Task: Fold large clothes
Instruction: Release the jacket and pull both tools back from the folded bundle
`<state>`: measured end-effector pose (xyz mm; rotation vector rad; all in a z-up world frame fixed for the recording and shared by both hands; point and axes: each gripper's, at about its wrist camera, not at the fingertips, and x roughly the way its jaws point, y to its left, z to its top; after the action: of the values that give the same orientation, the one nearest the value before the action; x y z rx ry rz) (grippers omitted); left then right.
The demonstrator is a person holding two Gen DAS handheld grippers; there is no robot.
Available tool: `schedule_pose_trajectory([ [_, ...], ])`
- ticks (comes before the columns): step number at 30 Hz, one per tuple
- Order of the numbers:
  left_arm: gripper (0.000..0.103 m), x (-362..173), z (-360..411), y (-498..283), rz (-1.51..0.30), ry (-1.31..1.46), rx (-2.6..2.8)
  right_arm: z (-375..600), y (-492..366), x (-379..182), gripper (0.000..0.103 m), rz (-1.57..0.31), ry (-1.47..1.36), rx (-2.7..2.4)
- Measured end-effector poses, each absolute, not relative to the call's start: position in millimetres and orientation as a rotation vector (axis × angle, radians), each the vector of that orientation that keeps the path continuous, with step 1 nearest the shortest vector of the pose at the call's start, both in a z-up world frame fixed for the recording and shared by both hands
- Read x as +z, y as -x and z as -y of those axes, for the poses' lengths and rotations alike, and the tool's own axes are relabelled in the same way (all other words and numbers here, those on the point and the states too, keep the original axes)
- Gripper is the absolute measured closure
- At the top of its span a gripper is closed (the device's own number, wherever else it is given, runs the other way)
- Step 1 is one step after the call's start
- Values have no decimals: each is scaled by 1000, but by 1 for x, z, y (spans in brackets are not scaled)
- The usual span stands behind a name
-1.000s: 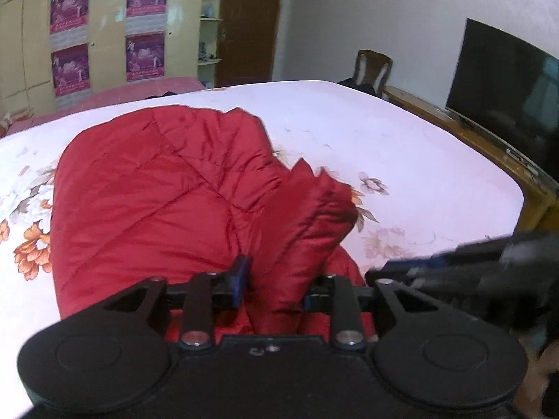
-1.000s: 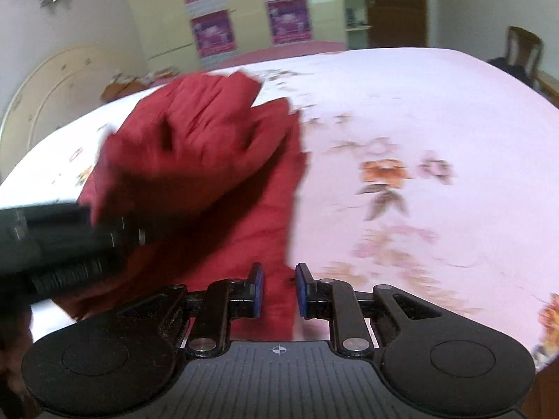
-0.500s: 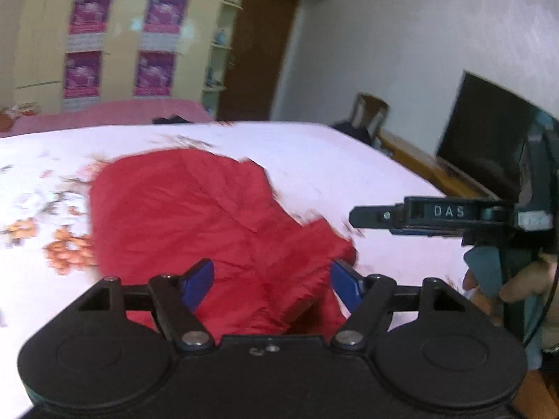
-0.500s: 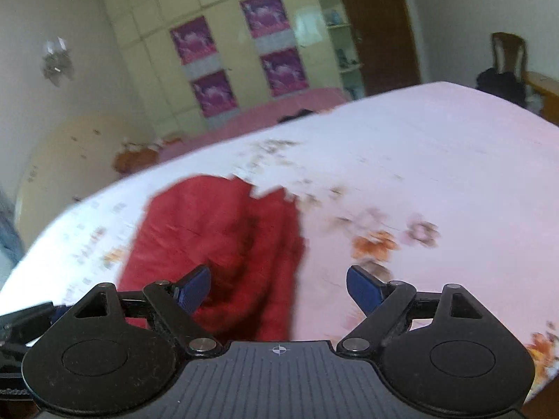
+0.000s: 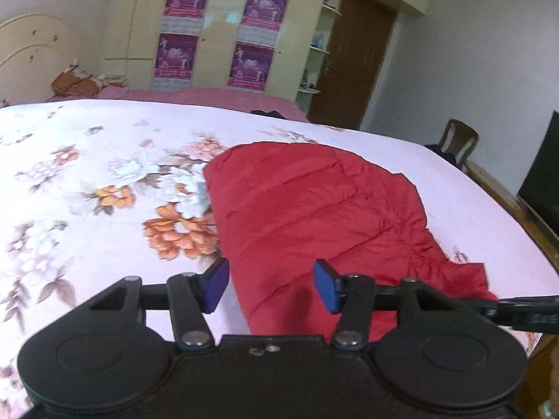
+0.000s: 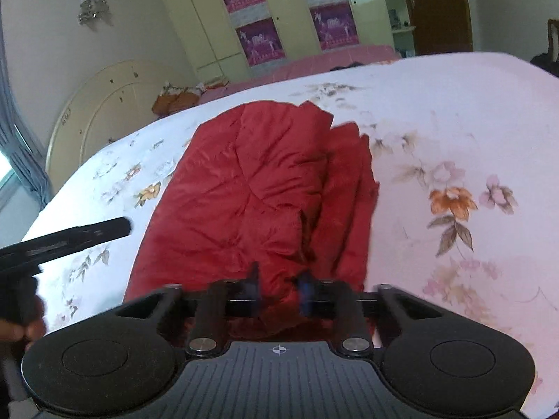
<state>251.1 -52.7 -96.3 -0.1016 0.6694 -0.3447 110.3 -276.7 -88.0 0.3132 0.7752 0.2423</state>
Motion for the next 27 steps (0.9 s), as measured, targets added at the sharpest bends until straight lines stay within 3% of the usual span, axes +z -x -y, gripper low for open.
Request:
schedule_pose_trajectory([
  [10,52,-133,94,-259,-720,30,-408,307,-100,-143,95,-882,-425,143],
  [17,52,-133,100,-255,-723,-14,-406,308,-86,-129,94,-855,-373,129],
  [18,52,-132,100,-254,-720,-20,-404,307,-83,-121,89,-847,-350,126],
  [20,52,-131,99,-254,-722,-14,-400,308,-79,-103,63,-792,-295,87],
  [27,54,-125,101,-258,-734,-40,-423,309,-104,-57,62,-662,-276,70],
])
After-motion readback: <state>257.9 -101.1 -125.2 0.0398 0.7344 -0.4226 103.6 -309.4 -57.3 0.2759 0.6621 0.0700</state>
